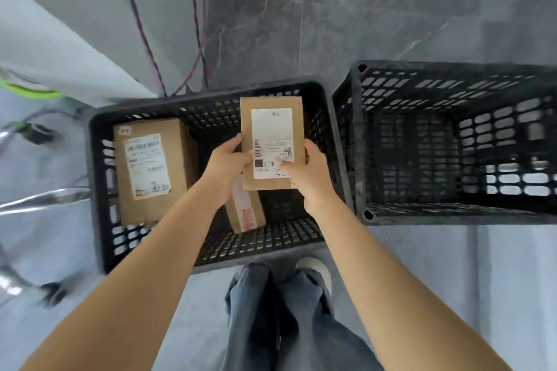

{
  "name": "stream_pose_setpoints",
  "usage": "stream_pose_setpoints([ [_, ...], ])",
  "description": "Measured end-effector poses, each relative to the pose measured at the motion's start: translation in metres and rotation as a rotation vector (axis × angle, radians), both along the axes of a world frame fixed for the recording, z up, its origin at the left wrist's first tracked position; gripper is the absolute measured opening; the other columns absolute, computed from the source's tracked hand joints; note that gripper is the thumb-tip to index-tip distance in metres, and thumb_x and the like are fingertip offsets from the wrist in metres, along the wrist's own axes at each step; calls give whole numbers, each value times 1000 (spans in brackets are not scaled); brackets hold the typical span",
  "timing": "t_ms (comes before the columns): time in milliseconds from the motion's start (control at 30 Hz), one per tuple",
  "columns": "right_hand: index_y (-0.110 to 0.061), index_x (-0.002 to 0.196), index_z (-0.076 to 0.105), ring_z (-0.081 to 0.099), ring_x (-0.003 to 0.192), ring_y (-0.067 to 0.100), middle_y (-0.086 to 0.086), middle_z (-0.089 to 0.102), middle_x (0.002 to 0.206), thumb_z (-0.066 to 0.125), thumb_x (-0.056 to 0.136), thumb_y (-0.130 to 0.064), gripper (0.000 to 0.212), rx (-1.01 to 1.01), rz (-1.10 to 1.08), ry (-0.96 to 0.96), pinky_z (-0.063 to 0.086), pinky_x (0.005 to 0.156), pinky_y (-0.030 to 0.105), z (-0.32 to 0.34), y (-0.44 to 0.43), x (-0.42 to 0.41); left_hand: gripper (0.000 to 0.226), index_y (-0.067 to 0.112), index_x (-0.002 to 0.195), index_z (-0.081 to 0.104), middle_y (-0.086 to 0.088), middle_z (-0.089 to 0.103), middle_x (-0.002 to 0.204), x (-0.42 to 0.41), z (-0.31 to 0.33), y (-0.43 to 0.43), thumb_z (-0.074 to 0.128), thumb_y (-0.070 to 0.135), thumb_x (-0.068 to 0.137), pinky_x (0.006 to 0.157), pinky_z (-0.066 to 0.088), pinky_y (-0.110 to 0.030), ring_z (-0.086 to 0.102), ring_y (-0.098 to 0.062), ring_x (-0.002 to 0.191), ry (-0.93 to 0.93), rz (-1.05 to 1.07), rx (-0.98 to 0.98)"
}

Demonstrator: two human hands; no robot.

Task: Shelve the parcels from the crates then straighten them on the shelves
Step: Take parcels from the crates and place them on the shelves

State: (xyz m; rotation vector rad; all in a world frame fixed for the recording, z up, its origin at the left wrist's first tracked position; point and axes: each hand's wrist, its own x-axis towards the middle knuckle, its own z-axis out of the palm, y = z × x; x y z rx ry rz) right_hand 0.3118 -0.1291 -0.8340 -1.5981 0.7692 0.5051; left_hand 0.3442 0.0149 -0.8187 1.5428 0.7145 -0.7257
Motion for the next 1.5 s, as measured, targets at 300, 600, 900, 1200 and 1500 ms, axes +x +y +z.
stream_pose_setpoints([
  [300, -29, 147, 34, 51, 127, 9, -9, 57, 136, 83, 72, -15, 91, 43, 2, -335, 43, 108, 45, 272, -14, -3, 60, 37, 144, 36, 14, 60, 128, 10, 268, 8, 61, 22, 92, 103, 46, -44, 58, -15, 115, -279, -126, -38],
  [600, -40, 150, 26, 45, 133, 10, -13, 50, 143, 77, 79, -7, 93, -72, -82, -653, 44, 107, 47, 513, -73, -42, 72, 52, 144, 19, 11, 54, 135, -7, 510, -59, 53, 10, 96, 88, 48, -39, 51, -26, 123, -593, -337, -259],
  [900, -37, 154, 9, 42, 122, -3, -14, 42, 147, 73, 83, -8, 100, -435, -81, -892, 41, 89, 9, 697, -135, -193, 79, 46, 147, 21, 6, 59, 130, -127, 682, -118, 65, 16, 89, 101, 46, -39, 58, -13, 116, -941, -495, -307],
  [1200, -21, 153, 17, 48, 122, 4, -23, 46, 127, 76, 81, -7, 94, -777, -283, -1021, 39, 106, 23, 834, -187, -330, 51, 16, 126, 42, -4, 64, 123, -229, 805, -207, 70, 19, 84, 75, 54, -21, 65, -9, 96, -1084, -586, -532],
  [1500, -25, 147, 31, 45, 117, -3, -21, 47, 127, 75, 82, -9, 80, -940, -543, -1058, 34, 85, 1, 886, -207, -392, 63, 22, 136, 38, -4, 64, 120, -263, 870, -261, 71, 11, 83, 78, 50, -8, 60, -12, 110, -1279, -920, -696],
])
